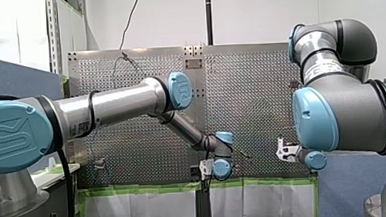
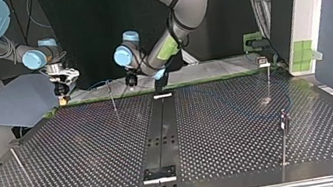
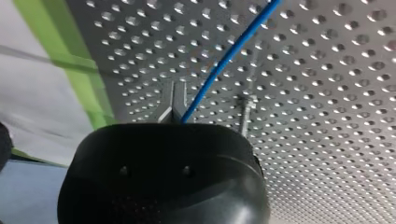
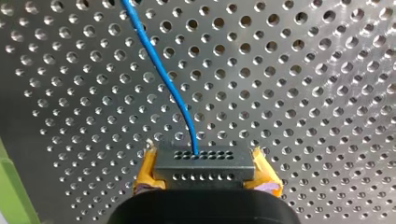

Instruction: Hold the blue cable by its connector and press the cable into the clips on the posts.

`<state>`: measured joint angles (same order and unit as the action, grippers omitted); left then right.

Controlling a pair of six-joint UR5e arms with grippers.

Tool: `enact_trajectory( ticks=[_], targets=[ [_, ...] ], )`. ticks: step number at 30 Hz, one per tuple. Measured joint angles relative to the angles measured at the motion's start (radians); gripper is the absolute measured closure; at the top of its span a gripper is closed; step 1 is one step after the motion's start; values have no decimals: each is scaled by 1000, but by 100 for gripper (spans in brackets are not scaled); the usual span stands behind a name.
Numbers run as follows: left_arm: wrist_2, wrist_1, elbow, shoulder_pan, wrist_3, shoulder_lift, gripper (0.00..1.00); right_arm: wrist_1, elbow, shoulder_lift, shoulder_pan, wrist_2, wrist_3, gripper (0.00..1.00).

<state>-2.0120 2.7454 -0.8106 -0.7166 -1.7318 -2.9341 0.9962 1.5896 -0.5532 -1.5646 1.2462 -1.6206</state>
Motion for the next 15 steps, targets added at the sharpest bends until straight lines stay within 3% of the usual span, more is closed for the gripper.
enact_trajectory(
  ticks=[5, 15],
  targets=[
    [-2, 14, 41, -4, 0, 0, 100, 2, -4, 0, 1, -2, -5, 100],
    [-1, 19, 60, 2, 0, 11, 100, -2, -35, 0, 17, 1, -37, 100]
  ],
)
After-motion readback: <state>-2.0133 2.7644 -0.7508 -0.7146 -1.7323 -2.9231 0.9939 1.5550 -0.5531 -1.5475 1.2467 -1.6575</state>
